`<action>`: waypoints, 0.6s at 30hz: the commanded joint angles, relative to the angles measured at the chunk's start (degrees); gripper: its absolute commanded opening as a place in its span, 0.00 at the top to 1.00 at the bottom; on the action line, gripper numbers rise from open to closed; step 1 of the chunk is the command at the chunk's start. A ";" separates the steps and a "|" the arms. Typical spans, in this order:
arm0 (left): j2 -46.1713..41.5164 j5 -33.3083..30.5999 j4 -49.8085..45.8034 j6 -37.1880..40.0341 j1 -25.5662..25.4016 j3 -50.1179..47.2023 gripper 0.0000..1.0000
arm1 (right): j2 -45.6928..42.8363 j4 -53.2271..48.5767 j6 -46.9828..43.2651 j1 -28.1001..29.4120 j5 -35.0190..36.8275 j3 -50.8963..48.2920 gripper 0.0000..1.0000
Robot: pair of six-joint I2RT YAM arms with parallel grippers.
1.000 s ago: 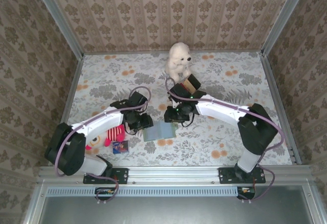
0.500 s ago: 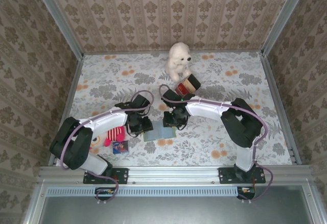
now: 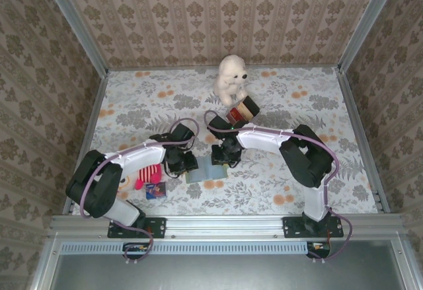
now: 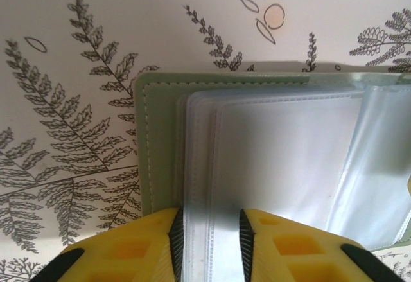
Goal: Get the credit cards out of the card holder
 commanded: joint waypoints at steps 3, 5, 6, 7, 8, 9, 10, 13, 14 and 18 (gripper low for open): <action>0.41 2.09 1.54 -0.63 -0.46 -0.27 0.76 | 3.60 -0.31 -0.96 -0.36 -1.98 -0.45 0.69; 0.24 2.30 1.74 -0.56 -0.48 -0.20 0.77 | 3.78 -0.06 -0.96 -0.37 -2.50 -0.70 0.69; 0.05 2.59 2.06 -0.40 -0.46 -0.23 0.78 | 3.81 0.17 -0.91 -0.43 -2.79 -0.79 0.69; 0.00 2.98 2.45 -0.36 -0.44 -0.22 0.80 | 3.69 0.36 -0.89 -0.50 -3.06 -0.87 0.69; -0.17 3.36 2.84 -0.22 -0.49 -0.31 0.81 | 3.65 0.45 -0.91 -0.63 -3.33 -1.13 0.70; -0.43 3.63 3.04 -0.10 -0.43 -0.30 0.82 | 3.64 0.56 -0.91 -0.68 -3.50 -1.15 0.70; -0.59 3.59 2.90 0.05 -0.49 -0.15 0.83 | 3.70 0.66 -0.91 -0.78 -3.60 -1.24 0.70; -1.27 1.61 0.47 0.58 -0.47 0.46 0.82 | 3.65 0.82 -1.00 -0.85 -3.70 -1.43 0.70; -1.47 0.62 -0.80 0.60 -0.40 0.71 0.81 | 3.78 0.84 -1.00 -0.81 -3.70 -1.51 0.70; -1.91 2.85 1.26 0.20 -0.31 0.39 0.76 | 3.94 1.19 -1.13 -0.94 -4.05 -1.81 0.70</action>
